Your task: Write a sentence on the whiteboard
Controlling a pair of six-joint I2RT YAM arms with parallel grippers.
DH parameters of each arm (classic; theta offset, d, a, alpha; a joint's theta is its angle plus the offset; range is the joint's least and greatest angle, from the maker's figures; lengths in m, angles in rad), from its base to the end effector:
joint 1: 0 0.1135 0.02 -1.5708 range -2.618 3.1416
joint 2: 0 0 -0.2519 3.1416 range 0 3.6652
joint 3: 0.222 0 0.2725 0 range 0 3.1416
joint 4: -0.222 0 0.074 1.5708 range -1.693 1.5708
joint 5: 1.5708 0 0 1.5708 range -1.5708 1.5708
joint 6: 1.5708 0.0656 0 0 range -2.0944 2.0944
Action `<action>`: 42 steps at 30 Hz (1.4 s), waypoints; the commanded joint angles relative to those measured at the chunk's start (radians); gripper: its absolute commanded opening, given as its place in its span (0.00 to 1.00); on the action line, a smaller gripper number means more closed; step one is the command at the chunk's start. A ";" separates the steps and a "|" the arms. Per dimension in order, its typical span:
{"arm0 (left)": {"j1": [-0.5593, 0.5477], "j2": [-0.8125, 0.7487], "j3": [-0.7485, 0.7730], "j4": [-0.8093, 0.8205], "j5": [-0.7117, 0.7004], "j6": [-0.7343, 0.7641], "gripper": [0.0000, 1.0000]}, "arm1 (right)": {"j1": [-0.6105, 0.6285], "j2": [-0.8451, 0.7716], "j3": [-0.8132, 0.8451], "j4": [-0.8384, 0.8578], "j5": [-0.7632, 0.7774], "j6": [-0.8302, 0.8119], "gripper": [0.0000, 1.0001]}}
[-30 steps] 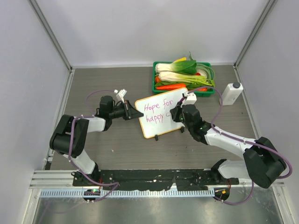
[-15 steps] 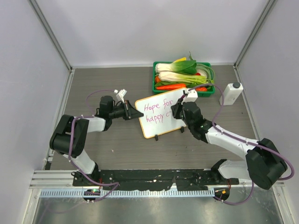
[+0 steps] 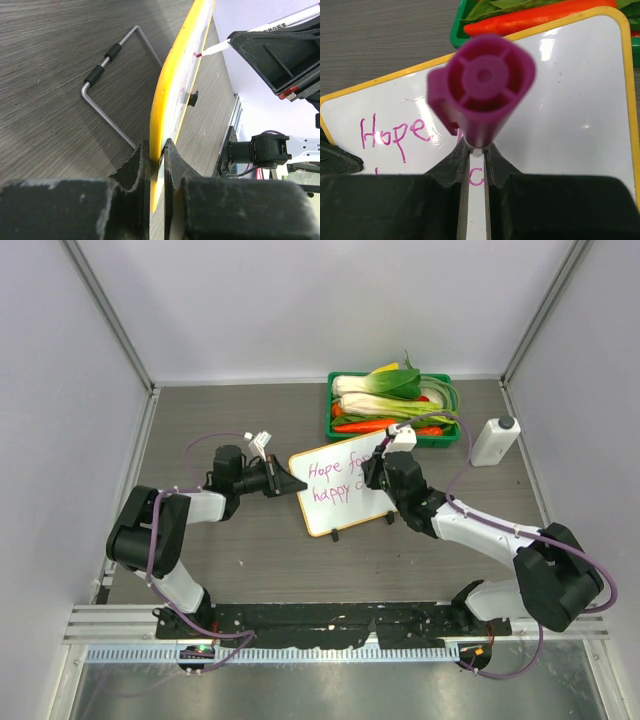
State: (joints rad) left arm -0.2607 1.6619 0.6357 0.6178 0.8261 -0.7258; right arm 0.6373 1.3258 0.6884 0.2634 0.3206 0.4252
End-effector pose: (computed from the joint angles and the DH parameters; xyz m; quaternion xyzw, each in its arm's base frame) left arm 0.3167 -0.1344 0.1210 0.0380 0.7957 -0.5336 0.2841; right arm 0.2816 0.1828 0.1981 0.0031 0.8206 0.1680 0.5463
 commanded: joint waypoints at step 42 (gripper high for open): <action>0.003 0.033 -0.022 -0.133 -0.131 0.094 0.00 | -0.002 -0.088 -0.141 0.010 -0.022 0.049 0.01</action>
State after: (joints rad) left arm -0.2604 1.6615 0.6357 0.6170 0.8265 -0.7254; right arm 0.6376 1.2564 0.5640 0.3077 0.2844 0.4747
